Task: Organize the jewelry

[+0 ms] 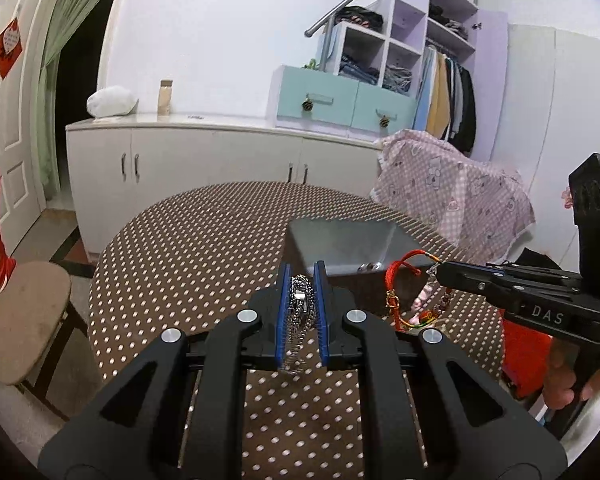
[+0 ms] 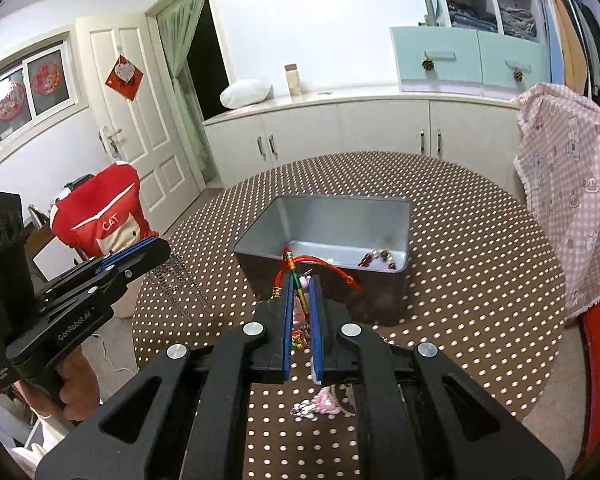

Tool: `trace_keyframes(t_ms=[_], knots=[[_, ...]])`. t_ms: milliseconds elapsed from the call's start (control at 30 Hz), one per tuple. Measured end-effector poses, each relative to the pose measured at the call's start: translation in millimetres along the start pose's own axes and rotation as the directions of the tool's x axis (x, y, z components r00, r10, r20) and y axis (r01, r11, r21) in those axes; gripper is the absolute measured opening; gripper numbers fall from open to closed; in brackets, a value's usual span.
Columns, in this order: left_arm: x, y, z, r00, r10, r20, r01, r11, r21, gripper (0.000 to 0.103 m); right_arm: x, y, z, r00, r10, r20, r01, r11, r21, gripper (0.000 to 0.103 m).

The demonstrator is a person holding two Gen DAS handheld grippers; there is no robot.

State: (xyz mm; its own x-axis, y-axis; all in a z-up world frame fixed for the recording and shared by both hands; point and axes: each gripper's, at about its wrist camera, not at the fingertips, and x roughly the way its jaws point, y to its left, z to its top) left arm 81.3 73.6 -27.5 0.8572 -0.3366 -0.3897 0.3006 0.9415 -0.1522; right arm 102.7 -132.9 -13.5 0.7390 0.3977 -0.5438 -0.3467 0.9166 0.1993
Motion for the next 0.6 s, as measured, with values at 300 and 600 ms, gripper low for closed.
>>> trace_keyframes(t_ms=[300, 600], knots=[[5.5, -13.0, 5.8, 1.000, -0.016, 0.012, 0.016, 1.000, 0.021, 0.012, 12.2, -7.8, -15.2, 0.997, 0.038, -0.070, -0.036, 0.999, 0.027, 0.006], [11.7, -14.4, -5.4, 1.000, -0.014, -0.027, 0.015, 0.999, 0.036, 0.012, 44.3, -8.0, -38.3, 0.983, 0.023, -0.183, -0.014, 0.999, 0.052, 0.007]])
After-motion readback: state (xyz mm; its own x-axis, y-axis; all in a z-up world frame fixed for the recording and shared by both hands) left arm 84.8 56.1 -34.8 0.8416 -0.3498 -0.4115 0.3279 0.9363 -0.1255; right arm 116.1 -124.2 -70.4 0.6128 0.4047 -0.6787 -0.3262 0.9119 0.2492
